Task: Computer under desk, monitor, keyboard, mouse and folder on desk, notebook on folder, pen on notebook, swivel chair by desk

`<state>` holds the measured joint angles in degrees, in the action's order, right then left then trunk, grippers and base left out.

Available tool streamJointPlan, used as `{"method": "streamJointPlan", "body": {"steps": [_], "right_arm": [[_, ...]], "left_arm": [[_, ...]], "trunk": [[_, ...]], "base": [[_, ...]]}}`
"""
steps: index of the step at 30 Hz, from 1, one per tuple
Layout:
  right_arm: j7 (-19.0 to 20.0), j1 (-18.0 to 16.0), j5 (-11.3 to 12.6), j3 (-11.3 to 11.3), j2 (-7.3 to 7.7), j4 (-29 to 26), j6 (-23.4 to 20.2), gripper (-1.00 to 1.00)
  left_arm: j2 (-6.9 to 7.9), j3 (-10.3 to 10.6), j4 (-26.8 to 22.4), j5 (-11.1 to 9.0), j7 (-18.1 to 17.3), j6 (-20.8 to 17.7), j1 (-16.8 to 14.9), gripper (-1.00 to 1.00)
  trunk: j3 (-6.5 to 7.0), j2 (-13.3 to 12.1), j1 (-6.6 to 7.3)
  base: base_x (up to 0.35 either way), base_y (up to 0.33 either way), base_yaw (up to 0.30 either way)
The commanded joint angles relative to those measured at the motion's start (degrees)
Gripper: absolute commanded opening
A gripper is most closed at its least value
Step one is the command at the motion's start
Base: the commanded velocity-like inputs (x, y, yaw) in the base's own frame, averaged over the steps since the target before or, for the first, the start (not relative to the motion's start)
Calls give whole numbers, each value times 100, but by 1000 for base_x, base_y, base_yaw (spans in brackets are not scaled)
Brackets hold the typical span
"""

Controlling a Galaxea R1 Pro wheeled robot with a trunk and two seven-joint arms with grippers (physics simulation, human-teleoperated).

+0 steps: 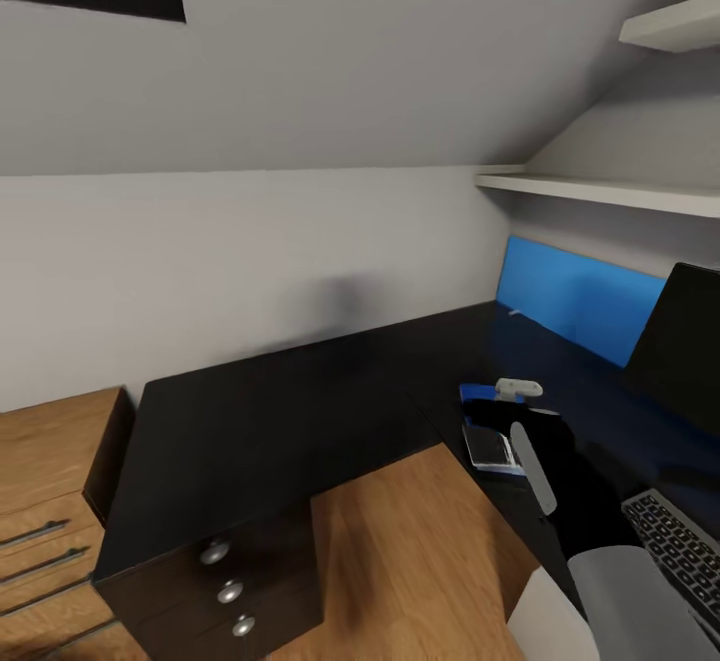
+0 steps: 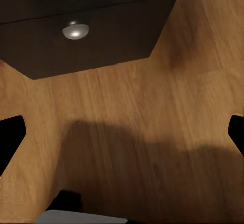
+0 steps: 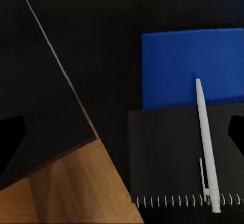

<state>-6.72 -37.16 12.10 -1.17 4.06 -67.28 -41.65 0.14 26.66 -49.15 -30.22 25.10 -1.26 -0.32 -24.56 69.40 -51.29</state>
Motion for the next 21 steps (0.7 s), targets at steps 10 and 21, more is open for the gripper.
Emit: {"method": "streamJointPlan", "body": {"steps": [10,21], "right_arm": [[-64,-2,44,-13,-310,-43,-27,100],[-64,14,22,-85,-344,-13,37,100]], "left_arm": [[12,-2,101,-32,39,-19,-3,100],[21,-307,283,-32,37,-12,-3,100]], "trunk": [[-6,4,3],[-6,4,3]], "base": [[-332,0,0],[-335,0,258]]}}
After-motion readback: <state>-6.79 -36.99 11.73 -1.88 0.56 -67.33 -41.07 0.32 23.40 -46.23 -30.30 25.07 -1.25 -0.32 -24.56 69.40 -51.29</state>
